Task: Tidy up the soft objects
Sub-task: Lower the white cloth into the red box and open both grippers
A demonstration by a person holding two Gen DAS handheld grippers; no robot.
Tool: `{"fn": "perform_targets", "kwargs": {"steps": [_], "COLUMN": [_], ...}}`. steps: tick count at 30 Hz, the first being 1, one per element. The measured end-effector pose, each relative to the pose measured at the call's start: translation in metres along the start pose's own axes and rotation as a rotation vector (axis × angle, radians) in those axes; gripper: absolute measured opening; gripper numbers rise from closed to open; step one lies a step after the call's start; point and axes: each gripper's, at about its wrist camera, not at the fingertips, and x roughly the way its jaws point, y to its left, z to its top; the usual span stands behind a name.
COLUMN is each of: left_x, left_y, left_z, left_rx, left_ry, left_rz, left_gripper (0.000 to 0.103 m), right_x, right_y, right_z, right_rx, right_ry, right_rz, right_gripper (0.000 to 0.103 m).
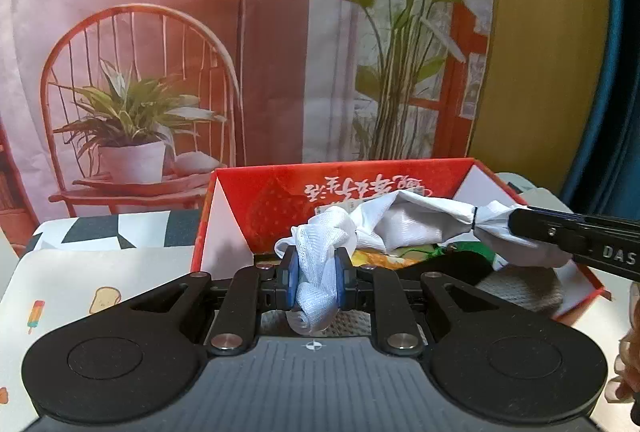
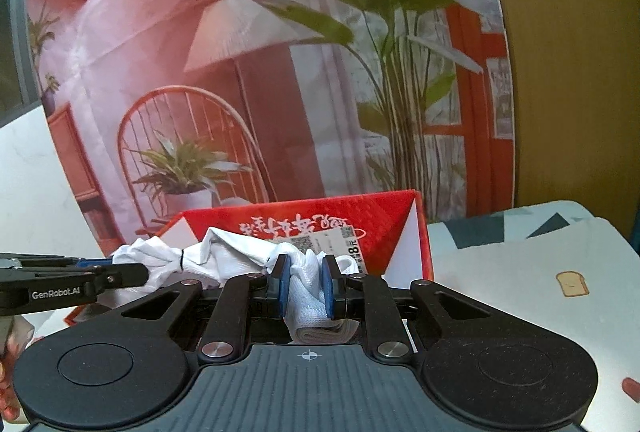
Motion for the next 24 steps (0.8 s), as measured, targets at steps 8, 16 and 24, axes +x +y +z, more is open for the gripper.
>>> {"fn": "perform_targets", "kwargs": {"steps": [8, 16, 24], "left_x": [0.025, 0.002, -0.036], "left_y": [0.005, 0.001, 0.0], "left_z": [0.006, 0.009, -0.003], "left_rx": [0.016, 0.03, 0.007], "left_ry": [0.028, -0.045, -0.096], "left_rz": [0.011, 0.01, 0.027], "left_gripper": [0.023, 0.071, 0.103], "right_x": [0.018, 0.009, -0.02], "right_y": [-0.008, -0.002, 0.017], "right_z": [0.0, 0.0, -0.007], "right_rx": [-0.011, -0.054, -0.128], "right_ry": [0.023, 0.006, -0.049], "right_rz": [-0.023, -0.046, -0.063], "right_gripper": [0.021, 0.045, 0.093]}}
